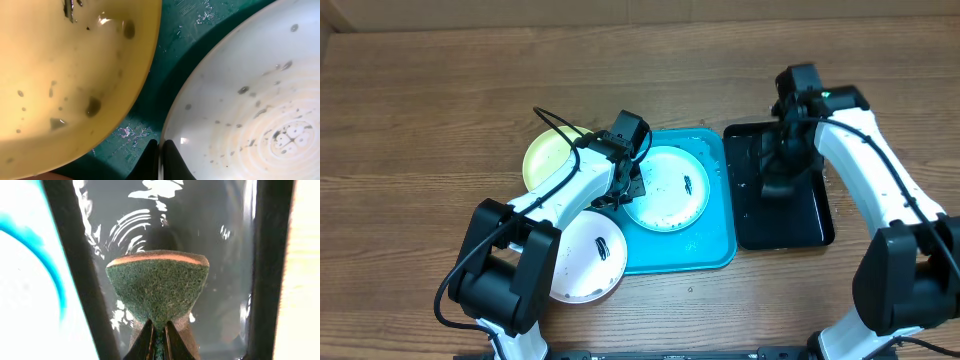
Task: Clean dirty plates on tray and stack at the side
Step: 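Grasp the green sponge in the basin with the right gripper, then scrub the held plate with the sponge in the right gripper, then return the sponge to the basin and release it with the right gripper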
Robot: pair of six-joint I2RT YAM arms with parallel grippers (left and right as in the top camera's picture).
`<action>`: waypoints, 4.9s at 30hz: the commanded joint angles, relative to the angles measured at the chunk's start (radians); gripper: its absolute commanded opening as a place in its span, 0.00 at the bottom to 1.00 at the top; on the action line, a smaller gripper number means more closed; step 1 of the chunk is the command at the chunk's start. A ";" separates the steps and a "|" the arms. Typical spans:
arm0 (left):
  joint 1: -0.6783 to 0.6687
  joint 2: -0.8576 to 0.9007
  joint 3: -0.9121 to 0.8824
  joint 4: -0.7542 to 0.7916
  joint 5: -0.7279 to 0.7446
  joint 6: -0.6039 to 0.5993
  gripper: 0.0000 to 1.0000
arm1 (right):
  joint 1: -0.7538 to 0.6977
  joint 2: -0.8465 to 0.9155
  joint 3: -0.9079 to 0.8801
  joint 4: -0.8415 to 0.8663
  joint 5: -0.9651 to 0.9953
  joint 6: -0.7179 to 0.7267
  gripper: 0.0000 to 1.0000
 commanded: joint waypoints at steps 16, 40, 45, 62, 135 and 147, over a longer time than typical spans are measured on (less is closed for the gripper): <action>0.000 0.020 -0.016 -0.004 -0.014 0.003 0.04 | 0.000 -0.007 -0.116 0.087 -0.011 0.022 0.04; -0.002 0.020 -0.016 0.022 0.028 0.036 0.04 | 0.205 -0.039 0.014 0.236 -0.317 0.051 0.04; -0.002 0.020 -0.016 0.021 0.028 0.036 0.04 | 0.317 -0.010 0.013 0.235 -0.049 0.092 0.04; -0.002 0.020 -0.016 0.019 0.028 0.036 0.04 | 0.364 0.074 -0.066 0.345 0.058 0.114 0.04; -0.002 0.020 -0.016 0.022 0.028 0.048 0.04 | -0.032 -0.020 -0.069 0.147 -0.270 -0.026 0.04; -0.002 0.020 -0.016 0.022 0.031 0.048 0.04 | -0.035 -0.018 -0.307 0.373 -0.054 -0.019 0.04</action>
